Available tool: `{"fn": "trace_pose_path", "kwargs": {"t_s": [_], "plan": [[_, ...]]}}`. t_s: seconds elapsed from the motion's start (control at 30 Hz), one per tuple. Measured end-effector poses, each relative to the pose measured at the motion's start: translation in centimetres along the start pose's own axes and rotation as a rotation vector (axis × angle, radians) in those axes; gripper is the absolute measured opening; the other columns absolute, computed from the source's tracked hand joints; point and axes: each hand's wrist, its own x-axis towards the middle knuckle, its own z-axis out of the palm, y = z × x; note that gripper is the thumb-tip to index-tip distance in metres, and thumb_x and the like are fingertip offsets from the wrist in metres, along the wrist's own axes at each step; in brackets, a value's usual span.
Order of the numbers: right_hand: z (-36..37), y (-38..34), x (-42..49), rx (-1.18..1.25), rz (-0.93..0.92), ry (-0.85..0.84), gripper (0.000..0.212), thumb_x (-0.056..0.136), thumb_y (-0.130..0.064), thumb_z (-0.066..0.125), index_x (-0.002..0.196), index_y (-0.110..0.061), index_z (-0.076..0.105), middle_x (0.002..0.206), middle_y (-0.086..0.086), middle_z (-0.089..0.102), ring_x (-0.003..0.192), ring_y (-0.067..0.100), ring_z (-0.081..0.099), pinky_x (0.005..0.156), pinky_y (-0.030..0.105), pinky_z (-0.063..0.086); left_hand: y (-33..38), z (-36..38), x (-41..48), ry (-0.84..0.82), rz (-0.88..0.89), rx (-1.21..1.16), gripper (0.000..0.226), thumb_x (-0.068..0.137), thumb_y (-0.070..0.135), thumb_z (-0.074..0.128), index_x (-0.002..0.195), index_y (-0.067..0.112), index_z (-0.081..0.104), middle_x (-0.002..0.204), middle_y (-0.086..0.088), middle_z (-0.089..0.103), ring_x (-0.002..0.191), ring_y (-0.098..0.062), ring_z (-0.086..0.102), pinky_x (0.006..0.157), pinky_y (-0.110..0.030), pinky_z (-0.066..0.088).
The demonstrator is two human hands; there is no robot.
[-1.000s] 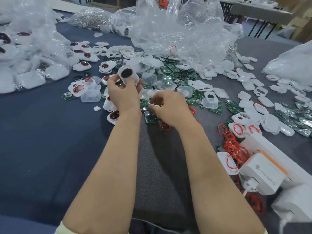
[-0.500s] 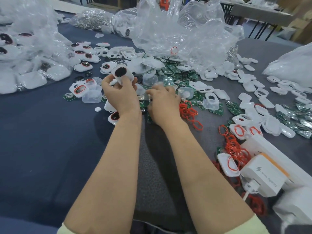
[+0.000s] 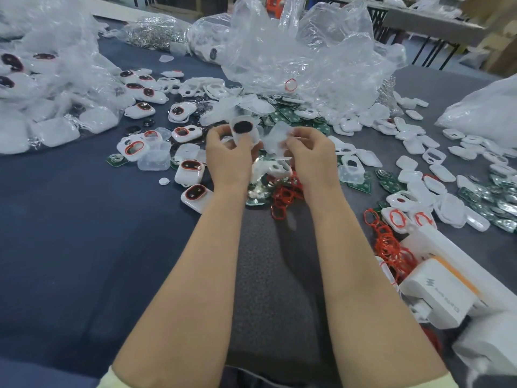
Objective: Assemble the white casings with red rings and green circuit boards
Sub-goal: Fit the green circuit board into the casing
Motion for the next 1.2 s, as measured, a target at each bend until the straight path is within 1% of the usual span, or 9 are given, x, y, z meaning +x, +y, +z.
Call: {"fn": "trace_pose_path", "kwargs": {"t_s": [0.27,0.43,0.53,0.7,0.8,0.9,1.0,1.1,1.2], "plan": [[-0.8,0.3,-0.3,0.203,0.068,0.01,0.017,0.091,-0.005,0.056,0.081,-0.018,0.062,0.07,-0.001,0.066,0.059,0.005,0.058,0.058,0.02,0.048,-0.4,0.7,-0.7,-0.146,-0.002,0.27,0.021,0.089,0.012,0.062,0.088,0.028,0.049,0.091,-0.012,0.069,0.076,-0.02,0.066,0.082,-0.042,0.057],[-0.4,0.1,-0.5,0.359,0.166,0.014,0.013,0.098,-0.008,0.048,0.089,-0.016,0.052,0.079,0.009,0.061,0.048,0.01,0.062,0.046,0.02,0.05,-0.4,0.6,-0.8,-0.198,-0.027,0.299,0.016,0.091,0.01,0.058,0.099,0.021,0.051,0.095,-0.016,0.069,0.082,-0.025,0.066,0.086,-0.046,0.056],[-0.9,0.0,-0.2,0.421,0.17,0.029,0.015,0.094,0.001,0.052,0.092,-0.013,0.051,0.077,0.01,0.059,0.048,0.009,0.061,0.05,0.019,0.052,-0.5,0.6,-0.7,-0.203,-0.025,0.298,0.016,0.091,0.011,0.059,0.099,0.023,0.052,0.097,-0.014,0.07,0.083,-0.024,0.069,0.085,-0.048,0.057],[-1.5,0.1,0.0,0.163,0.046,0.09,0.013,0.089,-0.002,0.06,0.087,-0.016,0.059,0.081,0.001,0.061,0.068,0.01,0.055,0.069,0.026,0.048,-0.6,0.6,-0.6,-0.227,-0.029,0.282,0.019,0.09,0.009,0.058,0.099,0.024,0.053,0.104,-0.015,0.07,0.092,-0.029,0.071,0.085,-0.05,0.056],[-1.7,-0.5,-0.2,0.209,0.001,0.056,0.017,0.095,-0.008,0.052,0.087,-0.022,0.055,0.078,-0.003,0.056,0.066,0.008,0.059,0.06,0.025,0.052,-0.6,0.5,-0.6,-0.243,-0.026,0.268,0.021,0.091,0.005,0.056,0.095,0.025,0.052,0.102,-0.018,0.07,0.089,-0.031,0.071,0.083,-0.048,0.057],[-1.8,-1.0,-0.5,0.213,-0.043,-0.015,0.018,0.098,-0.009,0.048,0.088,-0.023,0.052,0.073,-0.002,0.056,0.05,0.008,0.06,0.047,0.02,0.049,-0.5,0.6,-0.7,-0.258,-0.027,0.241,0.012,0.094,0.009,0.054,0.096,0.021,0.053,0.089,-0.014,0.07,0.069,-0.019,0.072,0.066,-0.034,0.058],[-2.3,-1.2,-0.2,0.091,-0.093,-0.063,0.022,0.096,-0.001,0.047,0.096,-0.021,0.057,0.078,0.003,0.056,0.051,0.004,0.056,0.052,0.02,0.049,-0.3,0.9,-0.8,-0.255,-0.039,0.215,0.013,0.101,0.017,0.045,0.1,0.011,0.057,0.088,-0.013,0.066,0.055,-0.012,0.068,0.051,-0.025,0.053],[-2.7,-1.4,0.0,-0.028,-0.118,-0.089,0.024,0.094,0.0,0.05,0.108,-0.019,0.052,0.087,0.005,0.06,0.059,0.005,0.054,0.057,0.019,0.049,-0.1,1.0,-0.7,-0.242,-0.073,0.18,0.032,0.104,0.026,0.037,0.086,0.014,0.061,0.093,-0.016,0.066,0.068,-0.024,0.068,0.056,-0.03,0.056],[-2.5,-1.7,0.1,-0.134,-0.167,-0.081,0.02,0.091,-0.003,0.056,0.093,-0.022,0.051,0.087,0.003,0.066,0.06,0.004,0.056,0.059,0.02,0.048,-0.1,0.9,-0.7,-0.249,-0.087,0.197,0.038,0.104,0.036,0.033,0.083,0.02,0.06,0.101,-0.018,0.066,0.08,-0.028,0.069,0.058,-0.032,0.058]]}}
